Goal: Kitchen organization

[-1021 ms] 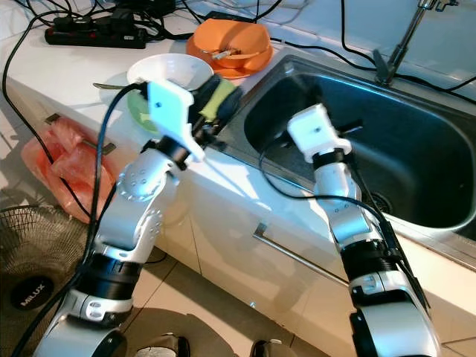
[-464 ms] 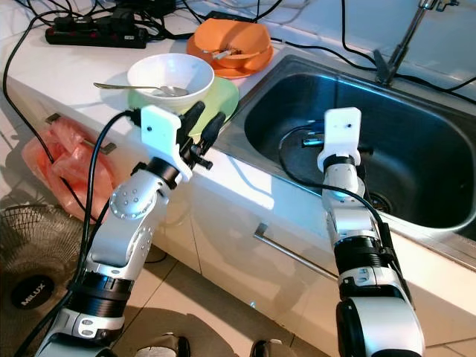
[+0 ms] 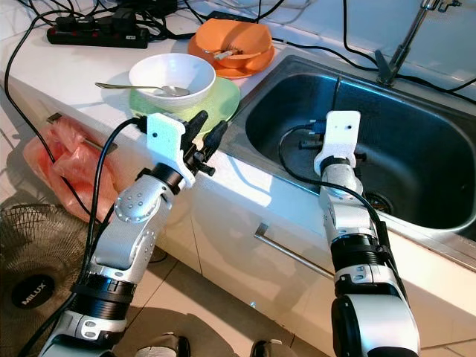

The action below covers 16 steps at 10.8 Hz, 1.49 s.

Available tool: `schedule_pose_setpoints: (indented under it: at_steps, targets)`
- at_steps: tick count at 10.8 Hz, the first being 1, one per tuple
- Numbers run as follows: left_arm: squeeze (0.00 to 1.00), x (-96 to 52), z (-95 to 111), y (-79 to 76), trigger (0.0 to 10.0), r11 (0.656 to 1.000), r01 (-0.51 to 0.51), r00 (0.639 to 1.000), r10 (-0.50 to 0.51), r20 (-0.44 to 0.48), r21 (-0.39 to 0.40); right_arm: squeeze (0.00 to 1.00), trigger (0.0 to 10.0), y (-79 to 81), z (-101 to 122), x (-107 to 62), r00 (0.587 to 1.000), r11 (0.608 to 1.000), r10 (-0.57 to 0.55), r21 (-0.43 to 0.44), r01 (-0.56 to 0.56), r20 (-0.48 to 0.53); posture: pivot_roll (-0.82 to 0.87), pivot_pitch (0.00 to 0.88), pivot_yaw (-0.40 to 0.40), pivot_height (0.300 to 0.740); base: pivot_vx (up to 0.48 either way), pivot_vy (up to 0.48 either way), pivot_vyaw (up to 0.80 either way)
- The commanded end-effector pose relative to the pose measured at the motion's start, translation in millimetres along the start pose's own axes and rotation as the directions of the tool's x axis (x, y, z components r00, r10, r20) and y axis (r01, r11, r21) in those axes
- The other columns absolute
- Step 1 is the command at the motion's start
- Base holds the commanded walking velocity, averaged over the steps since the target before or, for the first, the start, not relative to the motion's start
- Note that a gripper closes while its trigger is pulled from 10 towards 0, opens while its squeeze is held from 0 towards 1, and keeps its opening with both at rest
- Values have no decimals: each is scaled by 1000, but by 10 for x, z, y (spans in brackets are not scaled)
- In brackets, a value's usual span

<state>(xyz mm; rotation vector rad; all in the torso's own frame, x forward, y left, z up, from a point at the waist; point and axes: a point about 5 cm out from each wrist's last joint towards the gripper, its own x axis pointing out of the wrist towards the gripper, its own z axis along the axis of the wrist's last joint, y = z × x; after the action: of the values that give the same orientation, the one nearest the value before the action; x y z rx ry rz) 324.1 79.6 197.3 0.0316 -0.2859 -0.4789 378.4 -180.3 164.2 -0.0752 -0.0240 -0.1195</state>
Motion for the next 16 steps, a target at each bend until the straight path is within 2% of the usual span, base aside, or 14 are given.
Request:
schedule_pose_setpoints:
  at_steps: [1, 2, 3, 7, 9, 11, 12, 14, 16]
  targets:
    - [0, -12, -59, -29, 10000, 1000, 1, 1000, -1, -29, -9, 0, 10000, -13, -9, 7, 1000, 1000, -5, 12, 5, -15, 68, 102, -42, 740, 0, 0, 0]
    - [0, -15, -71, -29, 10000, 1000, 0, 999, 0, -34, -8, 549, 10000, 7, -17, 1, 1000, 1000, 6, 16, -6, -21, 68, 102, -42, 740, 0, 0, 0]
    - [0, -15, -79, -28, 10000, 1000, -4, 999, 4, -37, -4, 1000, 10000, 23, -21, -5, 1000, 1000, 12, 21, -12, -24, 67, 103, -44, 740, 0, 0, 0]
    - [0, -36, -89, 67, 10000, 996, -85, 996, 86, -33, 36, 1000, 10000, 15, -22, -7, 1000, 1000, 9, 22, -9, -24, 66, 95, -44, 740, 0, 0, 0]
    - [0, -55, -20, 157, 10000, 978, -168, 986, 167, 25, 126, 0, 10000, 47, 38, -7, 999, 999, 25, 24, -26, 21, 67, 88, -42, 740, 0, 0, 0]
    - [0, -116, 116, 261, 10000, 928, -273, 960, 245, 133, 255, 0, 10000, 77, 86, -8, 998, 999, 40, 24, -41, 55, 67, 85, -42, 740, 0, 0, 0]
    - [0, -137, 189, 297, 10000, 910, -306, 948, 266, 174, 278, 0, 10000, 83, 81, -11, 997, 999, 42, 20, -43, 57, 75, 83, -45, 740, 0, 0, 0]
    - [0, -190, 430, 476, 10000, 879, -390, 910, 323, 261, 273, 0, 10000, 100, 72, -18, 997, 999, 46, 19, -47, 64, 84, 92, -50, 740, 0, 0, 0]
    - [0, -310, 483, 748, 10000, 871, -423, 898, 367, 243, 251, 0, 10000, 106, 69, -30, 996, 999, 45, 18, -47, 75, 87, 102, -52, 740, 0, 0, 0]
